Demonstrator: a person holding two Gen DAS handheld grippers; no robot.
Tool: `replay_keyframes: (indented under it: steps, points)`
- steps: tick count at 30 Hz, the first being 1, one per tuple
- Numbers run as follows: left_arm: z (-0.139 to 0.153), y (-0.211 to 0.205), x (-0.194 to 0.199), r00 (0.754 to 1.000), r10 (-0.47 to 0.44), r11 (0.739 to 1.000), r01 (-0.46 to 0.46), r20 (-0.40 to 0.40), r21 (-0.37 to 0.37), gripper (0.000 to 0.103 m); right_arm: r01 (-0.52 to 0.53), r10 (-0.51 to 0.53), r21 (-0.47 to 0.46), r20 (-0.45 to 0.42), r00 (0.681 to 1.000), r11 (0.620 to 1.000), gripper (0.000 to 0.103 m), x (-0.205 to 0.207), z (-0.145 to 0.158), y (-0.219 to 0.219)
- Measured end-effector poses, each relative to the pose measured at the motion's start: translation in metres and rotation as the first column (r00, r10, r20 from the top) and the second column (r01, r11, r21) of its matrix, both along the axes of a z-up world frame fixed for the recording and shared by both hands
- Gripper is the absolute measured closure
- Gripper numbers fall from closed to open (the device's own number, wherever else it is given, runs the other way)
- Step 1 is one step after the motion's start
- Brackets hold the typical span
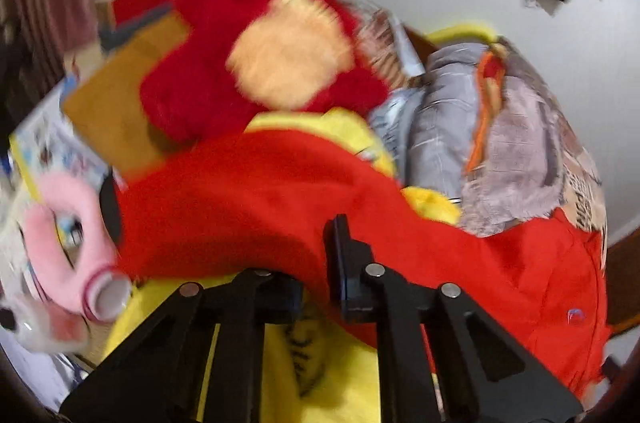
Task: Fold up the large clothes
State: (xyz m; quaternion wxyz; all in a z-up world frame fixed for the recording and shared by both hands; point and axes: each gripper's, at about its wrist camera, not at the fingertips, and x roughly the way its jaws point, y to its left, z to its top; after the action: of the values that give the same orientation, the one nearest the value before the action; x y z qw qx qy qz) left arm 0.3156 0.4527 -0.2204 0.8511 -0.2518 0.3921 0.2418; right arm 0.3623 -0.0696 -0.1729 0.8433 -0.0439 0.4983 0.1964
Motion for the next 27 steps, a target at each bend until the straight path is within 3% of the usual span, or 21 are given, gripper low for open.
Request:
replay_keyframes:
  steps: [7,10,13,18,22,27]
  points:
    - [0.084,-0.07,0.032,0.975,-0.177,0.979,0.161,0.13,0.129,0.097,0.03,-0.031,0.046,0.024,0.999,0.998,0.0,0.001,0.007,-0.016]
    - [0.115,-0.116,0.052,0.946,-0.263,0.959,0.235,0.19,0.156,0.097,0.041,-0.045,0.062,0.065,0.997,0.997,0.0,-0.001,0.011,-0.024]
    - [0.129,-0.159,0.073,0.917,-0.333,0.94,0.304,0.221,0.154,0.098,0.037,-0.044,0.072,0.094,0.995,0.997,0.0,-0.004,0.014,-0.031]
    - [0.128,-0.23,0.107,0.878,-0.432,0.9,0.402,0.209,0.17,0.098,0.007,-0.009,0.014,0.152,0.988,1.0,0.0,-0.009,0.014,-0.037]
    - [0.104,-0.291,0.135,0.842,-0.516,0.857,0.501,0.161,0.124,0.098,-0.013,0.017,-0.021,0.192,0.981,1.0,0.0,-0.014,0.011,-0.045]
    - [0.06,-0.368,0.154,0.772,-0.633,0.774,0.628,0.058,0.081,0.098,-0.01,0.01,0.001,0.151,0.988,1.0,0.0,-0.014,-0.001,-0.062]
